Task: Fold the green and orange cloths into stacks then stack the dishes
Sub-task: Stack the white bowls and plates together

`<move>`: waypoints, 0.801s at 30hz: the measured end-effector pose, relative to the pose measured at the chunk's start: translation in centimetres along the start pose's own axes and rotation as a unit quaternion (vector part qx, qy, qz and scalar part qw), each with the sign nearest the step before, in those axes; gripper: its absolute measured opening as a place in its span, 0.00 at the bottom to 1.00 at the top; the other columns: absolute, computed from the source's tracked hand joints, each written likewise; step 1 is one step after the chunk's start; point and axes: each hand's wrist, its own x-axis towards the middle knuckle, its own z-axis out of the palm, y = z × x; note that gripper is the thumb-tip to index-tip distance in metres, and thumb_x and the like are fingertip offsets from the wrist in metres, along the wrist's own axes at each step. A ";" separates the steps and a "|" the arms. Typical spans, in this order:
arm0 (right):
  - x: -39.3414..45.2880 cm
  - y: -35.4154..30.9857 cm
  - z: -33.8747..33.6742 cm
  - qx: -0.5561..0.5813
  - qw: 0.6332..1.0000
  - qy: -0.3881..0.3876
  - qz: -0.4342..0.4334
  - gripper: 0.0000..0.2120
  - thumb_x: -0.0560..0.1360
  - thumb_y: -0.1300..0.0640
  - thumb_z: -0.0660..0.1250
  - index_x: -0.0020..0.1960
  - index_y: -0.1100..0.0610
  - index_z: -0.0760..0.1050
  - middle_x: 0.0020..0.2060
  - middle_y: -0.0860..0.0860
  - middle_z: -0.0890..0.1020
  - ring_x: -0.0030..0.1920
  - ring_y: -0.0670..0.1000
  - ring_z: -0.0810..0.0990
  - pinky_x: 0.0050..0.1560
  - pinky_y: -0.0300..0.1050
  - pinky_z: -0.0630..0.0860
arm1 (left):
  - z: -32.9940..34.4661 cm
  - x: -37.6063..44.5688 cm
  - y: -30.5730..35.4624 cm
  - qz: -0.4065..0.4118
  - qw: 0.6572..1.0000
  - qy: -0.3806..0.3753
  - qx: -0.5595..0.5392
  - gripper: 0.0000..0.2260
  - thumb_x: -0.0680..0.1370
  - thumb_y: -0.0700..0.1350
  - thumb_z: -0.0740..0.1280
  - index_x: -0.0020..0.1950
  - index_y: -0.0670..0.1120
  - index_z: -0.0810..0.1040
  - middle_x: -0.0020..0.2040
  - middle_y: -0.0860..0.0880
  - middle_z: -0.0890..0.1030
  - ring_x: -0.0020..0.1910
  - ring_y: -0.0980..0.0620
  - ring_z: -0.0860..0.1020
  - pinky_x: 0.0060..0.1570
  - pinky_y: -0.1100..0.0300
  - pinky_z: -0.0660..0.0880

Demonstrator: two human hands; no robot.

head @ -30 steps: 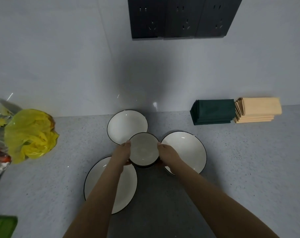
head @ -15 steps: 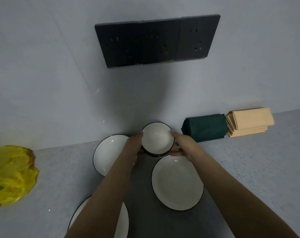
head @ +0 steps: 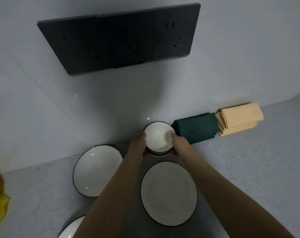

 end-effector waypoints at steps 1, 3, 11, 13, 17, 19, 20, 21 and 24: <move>-0.2 0.5 0.1 0.004 1.000 0.001 -0.007 0.24 0.81 0.47 0.53 0.66 0.66 0.70 0.59 0.61 0.76 0.59 0.60 0.75 0.63 0.54 0.72 | 0.1 -0.2 -0.3 0.008 1.000 0.004 0.000 0.11 0.82 0.51 0.56 0.51 0.45 0.72 0.48 0.44 0.75 0.50 0.45 0.74 0.55 0.52 0.73; -1.3 1.8 0.0 0.008 1.000 0.005 -0.028 0.18 0.81 0.50 0.55 0.54 0.64 0.74 0.48 0.59 0.77 0.50 0.58 0.77 0.57 0.51 0.73 | 0.1 -0.9 -1.4 0.045 0.999 0.012 0.023 0.14 0.82 0.51 0.55 0.54 0.44 0.75 0.53 0.45 0.74 0.53 0.46 0.74 0.60 0.52 0.72; -5.5 12.2 -2.7 -0.361 0.914 0.100 -0.158 0.19 0.78 0.58 0.59 0.69 0.54 0.68 0.63 0.56 0.71 0.62 0.56 0.68 0.61 0.44 0.65 | -2.4 -6.7 -12.6 0.116 0.914 0.068 0.383 0.14 0.80 0.43 0.59 0.63 0.39 0.74 0.60 0.38 0.77 0.59 0.39 0.74 0.57 0.53 0.71; -6.1 14.0 -3.1 -0.357 0.919 0.089 -0.144 0.26 0.78 0.59 0.57 0.75 0.47 0.57 0.65 0.57 0.68 0.63 0.56 0.68 0.63 0.47 0.65 | -3.1 -7.4 -14.1 0.134 0.921 0.053 0.361 0.17 0.79 0.39 0.60 0.69 0.43 0.71 0.62 0.41 0.76 0.61 0.42 0.74 0.55 0.59 0.69; -7.7 15.5 -3.1 -0.260 0.948 0.048 -0.178 0.25 0.78 0.65 0.55 0.73 0.48 0.61 0.59 0.57 0.75 0.56 0.56 0.75 0.58 0.46 0.71 | -5.3 -9.0 -14.6 0.174 0.933 0.064 0.307 0.17 0.75 0.33 0.61 0.61 0.43 0.79 0.53 0.43 0.82 0.54 0.43 0.78 0.47 0.62 0.69; -8.7 15.3 -2.1 -0.198 0.961 0.059 -0.186 0.23 0.77 0.69 0.55 0.69 0.53 0.67 0.58 0.56 0.77 0.57 0.56 0.76 0.57 0.44 0.71 | -6.8 -9.3 -14.1 0.190 0.928 0.091 0.308 0.13 0.75 0.34 0.62 0.56 0.43 0.80 0.48 0.44 0.82 0.50 0.42 0.79 0.45 0.60 0.70; -9.4 15.0 -1.2 -0.174 0.965 0.064 -0.188 0.22 0.76 0.70 0.56 0.68 0.56 0.69 0.58 0.57 0.78 0.56 0.56 0.76 0.54 0.42 0.70 | -8.1 -9.7 -13.6 0.204 0.927 0.110 0.296 0.12 0.75 0.34 0.63 0.55 0.44 0.80 0.48 0.45 0.82 0.50 0.43 0.79 0.45 0.60 0.69; -9.9 14.7 -0.3 -0.146 0.969 0.066 -0.186 0.20 0.76 0.71 0.57 0.65 0.60 0.71 0.57 0.58 0.79 0.55 0.55 0.77 0.52 0.42 0.70 | -9.4 -10.1 -12.8 0.211 0.926 0.130 0.286 0.12 0.76 0.35 0.63 0.56 0.44 0.80 0.49 0.45 0.82 0.51 0.43 0.79 0.46 0.60 0.69; -11.0 12.7 2.9 -0.110 0.975 0.039 -0.191 0.13 0.76 0.69 0.61 0.60 0.62 0.73 0.53 0.57 0.80 0.48 0.52 0.77 0.47 0.43 0.73 | -13.6 -10.4 -10.7 0.216 0.919 0.198 0.266 0.11 0.77 0.37 0.65 0.59 0.42 0.80 0.53 0.44 0.82 0.52 0.44 0.79 0.48 0.62 0.68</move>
